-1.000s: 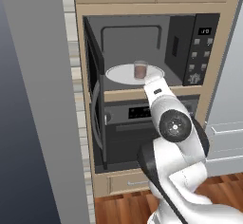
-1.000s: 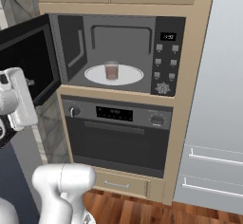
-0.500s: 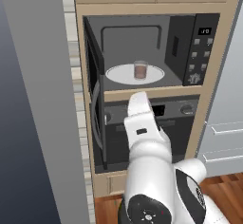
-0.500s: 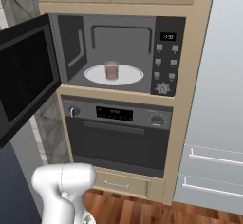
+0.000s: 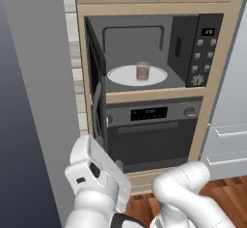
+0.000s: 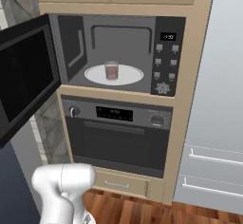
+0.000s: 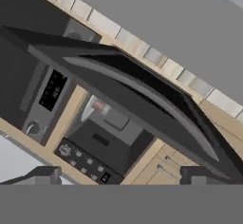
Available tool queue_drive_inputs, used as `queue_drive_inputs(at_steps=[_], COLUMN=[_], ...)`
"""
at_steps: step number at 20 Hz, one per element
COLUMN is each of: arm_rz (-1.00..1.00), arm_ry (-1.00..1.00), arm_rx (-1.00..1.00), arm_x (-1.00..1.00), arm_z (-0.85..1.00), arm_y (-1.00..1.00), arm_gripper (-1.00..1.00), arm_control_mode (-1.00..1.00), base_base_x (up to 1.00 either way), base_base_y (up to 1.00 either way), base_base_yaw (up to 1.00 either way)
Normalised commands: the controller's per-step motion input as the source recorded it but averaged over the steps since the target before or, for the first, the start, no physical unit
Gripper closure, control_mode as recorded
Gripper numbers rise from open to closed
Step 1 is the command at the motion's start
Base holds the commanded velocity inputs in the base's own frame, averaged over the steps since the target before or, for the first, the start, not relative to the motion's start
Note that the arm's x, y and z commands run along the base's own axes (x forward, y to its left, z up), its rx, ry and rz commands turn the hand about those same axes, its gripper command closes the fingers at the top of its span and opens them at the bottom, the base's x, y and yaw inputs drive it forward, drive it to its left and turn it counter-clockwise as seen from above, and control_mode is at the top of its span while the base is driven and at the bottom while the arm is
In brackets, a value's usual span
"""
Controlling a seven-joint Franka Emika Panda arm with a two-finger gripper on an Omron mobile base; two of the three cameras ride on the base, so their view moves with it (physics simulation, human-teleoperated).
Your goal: Place the microwavable item in the microwave. Then, close the microwave door and press the start button.
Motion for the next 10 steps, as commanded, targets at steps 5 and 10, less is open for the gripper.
queue_drive_inputs(at_steps=[5, 10], arm_rz=[-0.01, -0.07], arm_ry=[0.16, 0.1], arm_rx=[-0.14, -0.01], arm_x=[0.54, 0.89], arm_z=[-0.66, -0.31], arm_y=[0.95, 0.02], arm_gripper=[-1.0, -1.0], arm_control_mode=[-1.0, -1.0], base_base_x=[0.0, 0.0], base_base_y=[0.0, 0.0], base_base_yaw=[0.0, 0.0])
